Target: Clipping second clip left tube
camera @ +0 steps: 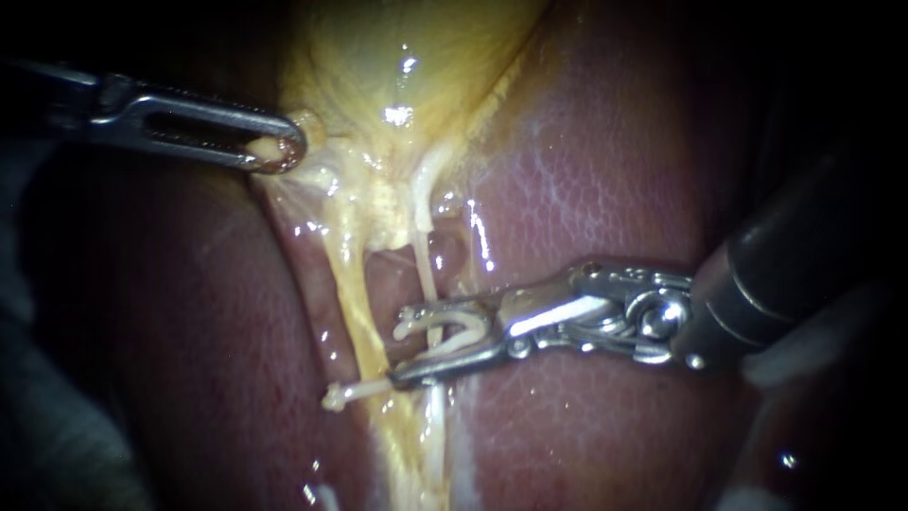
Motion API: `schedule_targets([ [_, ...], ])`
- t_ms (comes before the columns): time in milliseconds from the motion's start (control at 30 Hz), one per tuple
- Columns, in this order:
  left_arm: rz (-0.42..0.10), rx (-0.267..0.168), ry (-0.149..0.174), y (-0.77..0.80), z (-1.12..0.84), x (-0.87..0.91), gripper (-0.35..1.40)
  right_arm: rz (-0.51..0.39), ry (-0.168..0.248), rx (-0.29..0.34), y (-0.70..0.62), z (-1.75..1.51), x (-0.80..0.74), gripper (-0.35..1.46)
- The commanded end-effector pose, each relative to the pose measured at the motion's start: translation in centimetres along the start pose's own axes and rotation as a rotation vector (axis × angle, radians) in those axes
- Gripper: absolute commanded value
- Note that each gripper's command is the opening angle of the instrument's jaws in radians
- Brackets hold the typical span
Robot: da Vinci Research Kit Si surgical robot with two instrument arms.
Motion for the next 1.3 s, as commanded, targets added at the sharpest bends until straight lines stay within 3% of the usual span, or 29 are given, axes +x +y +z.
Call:
schedule_targets([
  [33, 0.0, 0.0, 0.0, 0.0, 0.0, 0.0, -0.35, 0.001, -0.004, 0.0, 0.01, 0.01, -0.01, 0.5],
  [200, 0.0, 0.0, 0.0, 0.0, 0.0, 0.0, -0.35, 0.002, -0.01, 0.009, 0.02, 0.1, 0.01, 0.5],
  [433, 0.0, 0.0, 0.0, 0.0, 0.0, 0.0, -0.35, 0.0, -0.024, 0.026, -0.08, 0.31, 0.07, 0.5],
  [933, 0.0, 0.001, 0.001, 0.01, 0.01, 0.0, -0.35, 0.019, 0.016, 0.081, -0.23, 0.68, 0.18, 0.5],
  [1133, -0.001, 0.001, 0.001, 0.01, 0.01, 0.0, -0.35, 0.028, 0.022, 0.105, -0.32, 0.7, 0.19, 0.5],
  [1300, 0.0, 0.001, 0.001, 0.01, 0.01, 0.0, -0.35, 0.023, 0.03, 0.147, -0.47, 0.67, 0.23, 0.5],
])
